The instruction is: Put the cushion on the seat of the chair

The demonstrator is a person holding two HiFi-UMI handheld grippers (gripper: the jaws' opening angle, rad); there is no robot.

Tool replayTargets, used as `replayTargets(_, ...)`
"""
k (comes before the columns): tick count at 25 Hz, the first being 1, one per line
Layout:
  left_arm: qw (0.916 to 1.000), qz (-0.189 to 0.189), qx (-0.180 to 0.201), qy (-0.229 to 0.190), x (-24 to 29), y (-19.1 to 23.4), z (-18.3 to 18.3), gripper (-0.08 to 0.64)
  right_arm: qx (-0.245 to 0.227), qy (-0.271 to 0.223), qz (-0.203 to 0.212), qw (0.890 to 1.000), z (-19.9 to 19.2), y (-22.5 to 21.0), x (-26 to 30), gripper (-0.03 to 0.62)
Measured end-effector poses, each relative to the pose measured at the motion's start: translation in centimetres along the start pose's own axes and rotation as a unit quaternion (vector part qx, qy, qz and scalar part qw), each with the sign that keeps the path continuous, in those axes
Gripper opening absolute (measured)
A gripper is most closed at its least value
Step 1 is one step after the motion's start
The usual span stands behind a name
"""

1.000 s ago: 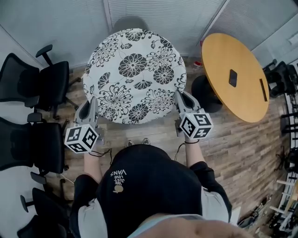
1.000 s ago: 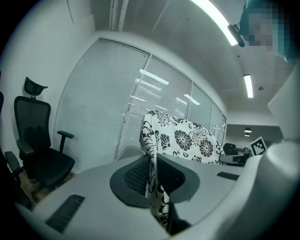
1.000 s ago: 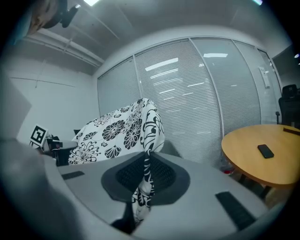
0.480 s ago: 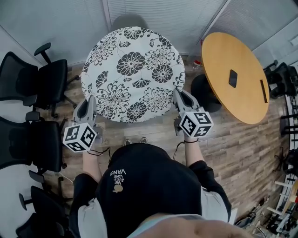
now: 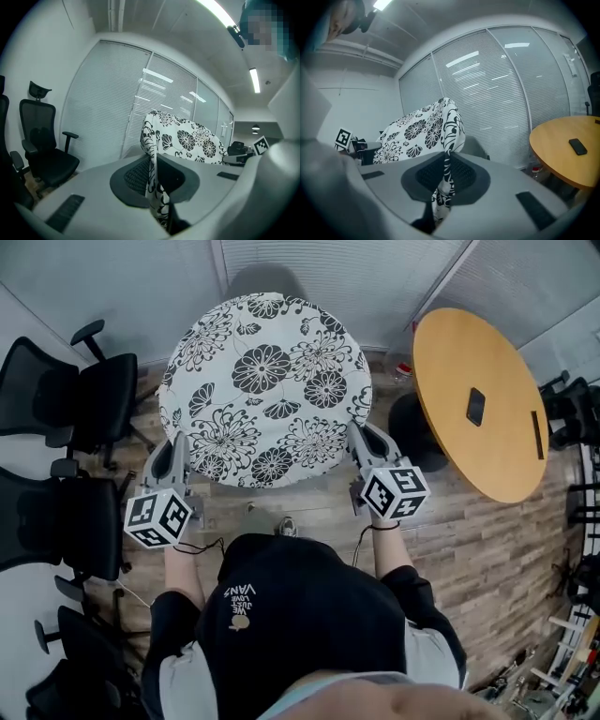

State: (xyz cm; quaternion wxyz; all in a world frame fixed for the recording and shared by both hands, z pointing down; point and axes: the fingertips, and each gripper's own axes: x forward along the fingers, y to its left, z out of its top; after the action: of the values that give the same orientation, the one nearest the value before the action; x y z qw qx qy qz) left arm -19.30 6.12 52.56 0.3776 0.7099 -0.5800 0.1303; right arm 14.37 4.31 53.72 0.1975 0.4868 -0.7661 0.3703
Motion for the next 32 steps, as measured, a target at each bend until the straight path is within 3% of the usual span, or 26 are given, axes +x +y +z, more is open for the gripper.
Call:
replayTargets(25, 0.9994, -0.022, 0.02, 0.018, -0.3, -1.2, 0.8, 0.036, 0.025, -0.006, -0.018, 1.0, -0.7, 0.1, 0.0, 0.034)
replayTargets(32, 0.9996, -0.025, 0.009, 0.012, -0.6, -1.2, 0.7, 0.037, 0.01, 0.0, -0.015, 1.0, 0.1, 0.7, -0.4, 0.034)
